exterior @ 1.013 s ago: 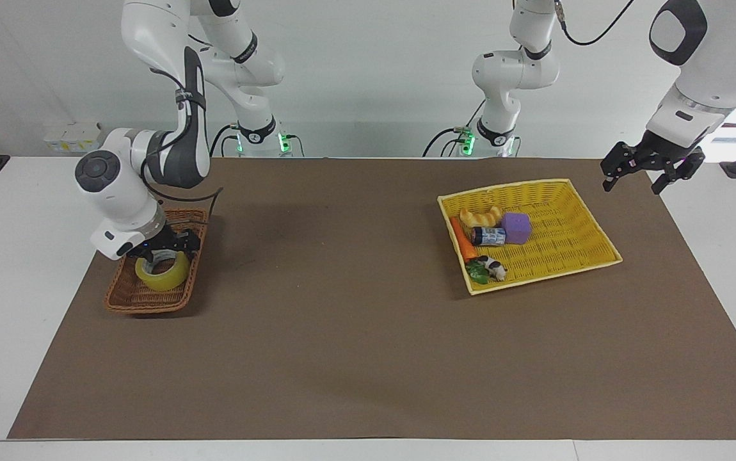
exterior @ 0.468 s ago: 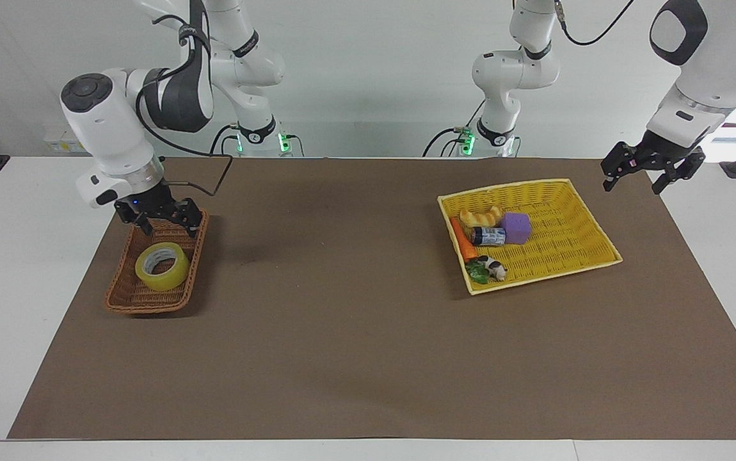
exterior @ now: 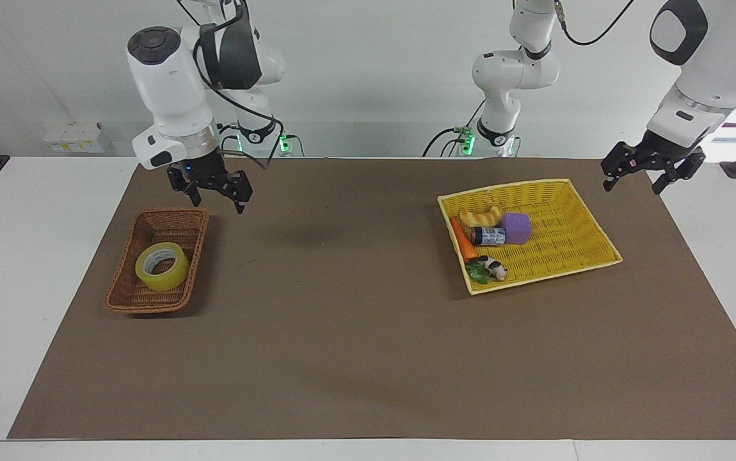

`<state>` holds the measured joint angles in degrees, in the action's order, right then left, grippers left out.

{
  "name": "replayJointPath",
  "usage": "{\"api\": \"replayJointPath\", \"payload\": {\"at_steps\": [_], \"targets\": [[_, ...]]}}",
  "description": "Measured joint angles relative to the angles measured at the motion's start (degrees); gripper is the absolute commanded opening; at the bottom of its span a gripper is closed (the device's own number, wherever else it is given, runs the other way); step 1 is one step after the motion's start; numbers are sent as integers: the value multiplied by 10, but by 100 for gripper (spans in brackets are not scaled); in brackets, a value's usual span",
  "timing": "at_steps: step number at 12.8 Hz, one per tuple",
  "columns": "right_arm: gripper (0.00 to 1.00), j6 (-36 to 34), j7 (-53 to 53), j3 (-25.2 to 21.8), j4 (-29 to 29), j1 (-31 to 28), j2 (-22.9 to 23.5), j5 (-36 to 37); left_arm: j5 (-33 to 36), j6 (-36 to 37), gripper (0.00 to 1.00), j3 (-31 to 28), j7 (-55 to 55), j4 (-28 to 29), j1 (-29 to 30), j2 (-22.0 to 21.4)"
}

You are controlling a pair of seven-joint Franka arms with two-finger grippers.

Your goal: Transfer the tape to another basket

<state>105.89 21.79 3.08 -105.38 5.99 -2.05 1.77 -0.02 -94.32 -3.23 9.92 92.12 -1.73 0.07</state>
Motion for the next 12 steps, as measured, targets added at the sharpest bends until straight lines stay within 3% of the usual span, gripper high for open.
{"api": "replayJointPath", "payload": {"at_steps": [3,8,12], "targets": [[100,-25,19,-2,43,12,-5,0,0,0,100,0,0,0,0,0],[100,-134,14,-38,139,3,-15,0,0,0,100,0,0,0,0,0],[100,-164,-65,-62,144,1,-22,0,0,0,100,0,0,0,0,0]]}}
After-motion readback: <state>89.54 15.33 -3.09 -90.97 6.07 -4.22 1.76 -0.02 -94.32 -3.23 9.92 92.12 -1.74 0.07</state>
